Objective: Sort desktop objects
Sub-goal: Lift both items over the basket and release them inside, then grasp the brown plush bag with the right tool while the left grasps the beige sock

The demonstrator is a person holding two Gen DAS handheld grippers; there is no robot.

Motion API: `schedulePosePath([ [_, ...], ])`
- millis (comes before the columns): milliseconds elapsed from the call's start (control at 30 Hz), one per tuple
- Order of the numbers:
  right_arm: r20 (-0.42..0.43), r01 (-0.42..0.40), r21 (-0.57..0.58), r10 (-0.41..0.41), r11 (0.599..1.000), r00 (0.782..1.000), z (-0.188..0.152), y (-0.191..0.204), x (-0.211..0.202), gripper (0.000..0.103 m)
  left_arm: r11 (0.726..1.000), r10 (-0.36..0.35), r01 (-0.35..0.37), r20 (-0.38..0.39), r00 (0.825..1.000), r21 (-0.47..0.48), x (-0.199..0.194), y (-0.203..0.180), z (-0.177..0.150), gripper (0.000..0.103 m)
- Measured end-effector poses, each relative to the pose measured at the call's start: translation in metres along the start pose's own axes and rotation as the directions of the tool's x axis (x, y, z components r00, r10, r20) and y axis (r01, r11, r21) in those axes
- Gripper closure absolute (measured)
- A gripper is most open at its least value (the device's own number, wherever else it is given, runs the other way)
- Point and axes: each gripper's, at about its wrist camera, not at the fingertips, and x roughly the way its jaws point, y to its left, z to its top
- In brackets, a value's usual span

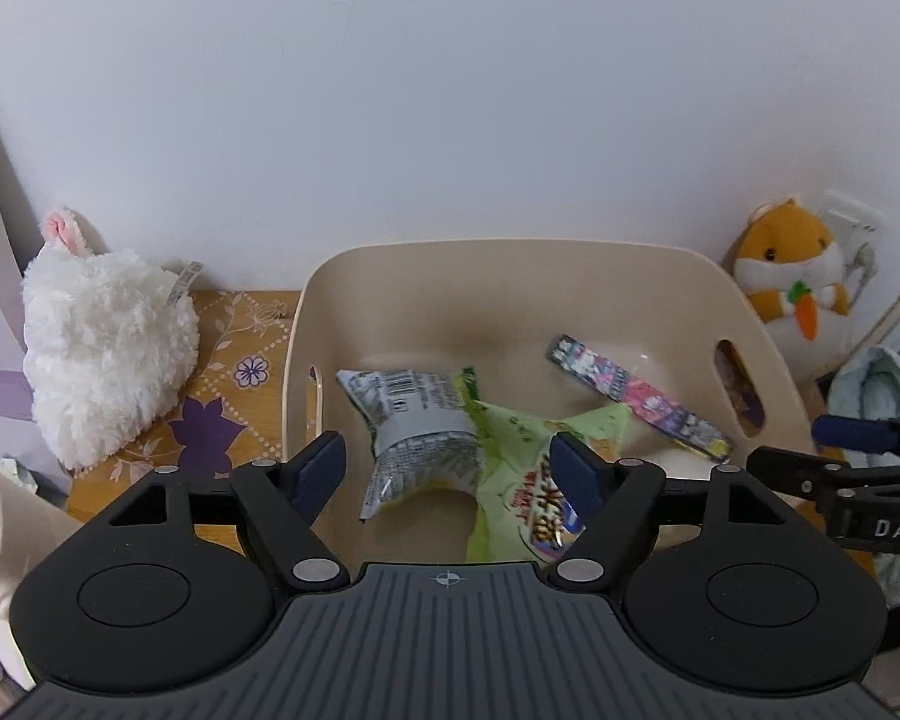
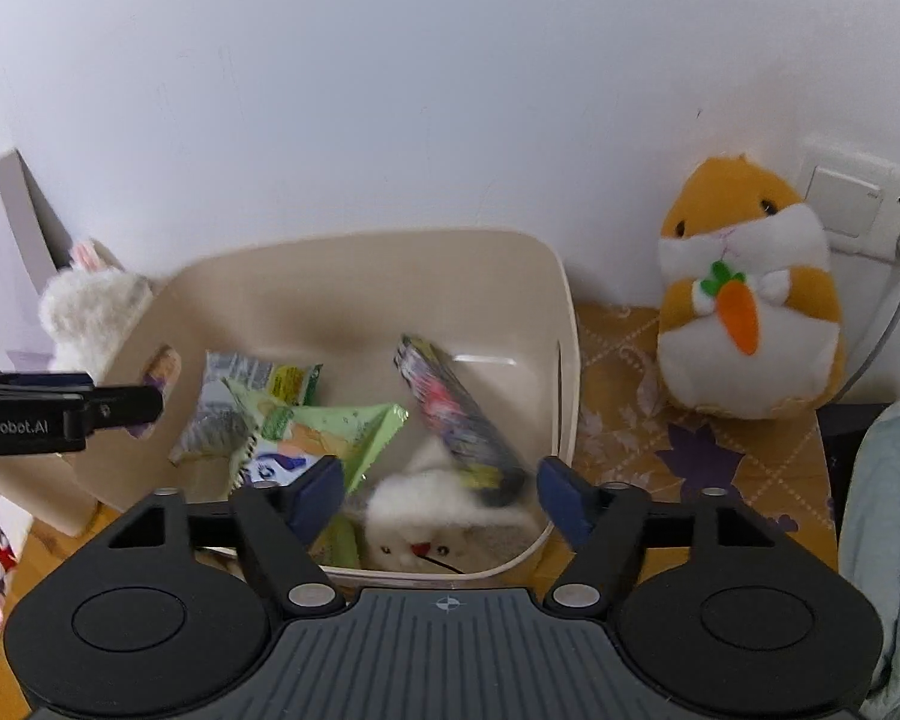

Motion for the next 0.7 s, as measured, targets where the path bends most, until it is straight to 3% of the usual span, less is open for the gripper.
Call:
schedulePosePath([
  [100,0.044,0.027,-0.012,-0.026,1.0,0.999,-0.005,0.0,-0.018,0.003,0.999,-0.041,0.041,0.007,0.999,0.016,-0.014,0.004,-0.004,0.026],
  [333,0.071,0.044,-0.07,-0.039,0.997,0.997,-0.034,-0.008,-0.042,0.0,0.994,-0.1,0.1,-0.02,0.995,0.044,-0.035,0.017,-0.024,0.026],
  [700,-0.105,0.121,-0.04,-0.124,0.992,0.987,-0.088,-0.019,-0.024,0.0,0.988,-0.138,0.148,-0.179,0.974,0.046,-0.009,0.029,-0.082,0.026],
])
